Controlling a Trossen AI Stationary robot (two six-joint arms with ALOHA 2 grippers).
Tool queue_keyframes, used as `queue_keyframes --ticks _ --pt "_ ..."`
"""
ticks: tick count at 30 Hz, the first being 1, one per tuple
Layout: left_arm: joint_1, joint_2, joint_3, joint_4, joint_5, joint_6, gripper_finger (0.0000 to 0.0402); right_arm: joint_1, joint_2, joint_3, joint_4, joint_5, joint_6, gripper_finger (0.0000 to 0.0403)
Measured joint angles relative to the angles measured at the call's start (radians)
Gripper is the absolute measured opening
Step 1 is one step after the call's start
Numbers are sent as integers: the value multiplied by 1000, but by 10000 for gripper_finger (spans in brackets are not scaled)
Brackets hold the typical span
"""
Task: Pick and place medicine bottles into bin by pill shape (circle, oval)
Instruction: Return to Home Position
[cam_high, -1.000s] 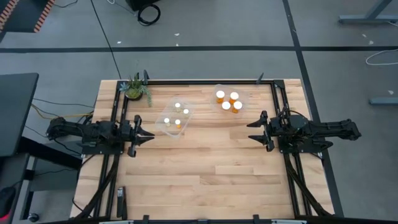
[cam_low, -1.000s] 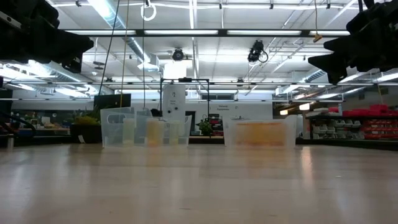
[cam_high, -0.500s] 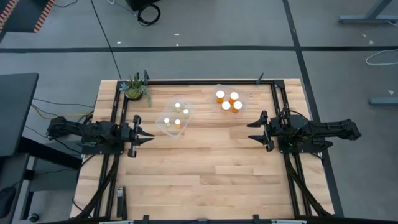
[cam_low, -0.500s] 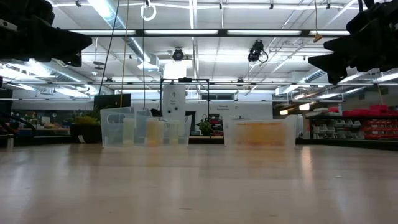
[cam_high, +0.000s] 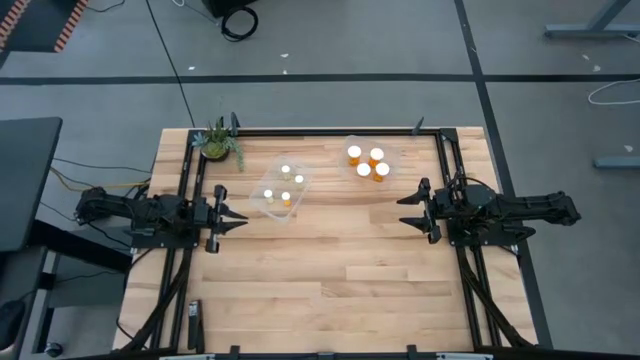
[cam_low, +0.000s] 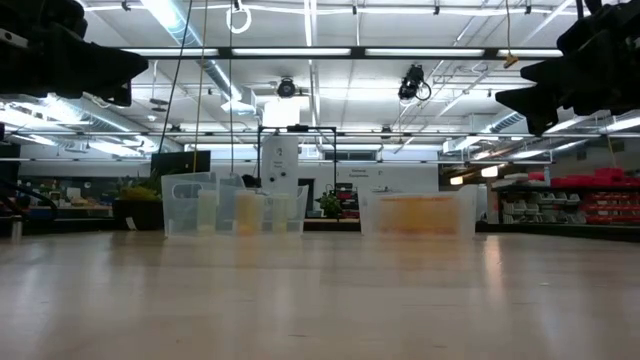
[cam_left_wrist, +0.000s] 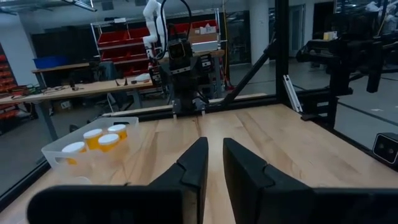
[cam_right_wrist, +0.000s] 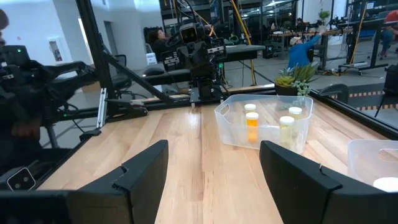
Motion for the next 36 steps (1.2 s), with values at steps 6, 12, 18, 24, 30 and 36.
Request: queue_keyframes --ticks 6,12,18,24,30,36 --pt "0 0 0 1 0 0 52 0 0 0 0 0 0 261" --pt "0 0 0 2 0 0 55 0 0 0 0 0 0 261" --pt "0 0 0 2 0 0 59 0 0 0 0 0 0 261" --pt "0 0 0 2 0 0 51 0 0 0 0 0 0 261" --pt "0 0 0 2 0 0 57 0 0 0 0 0 0 261" --pt "0 0 0 2 0 0 61 0 0 0 0 0 0 261"
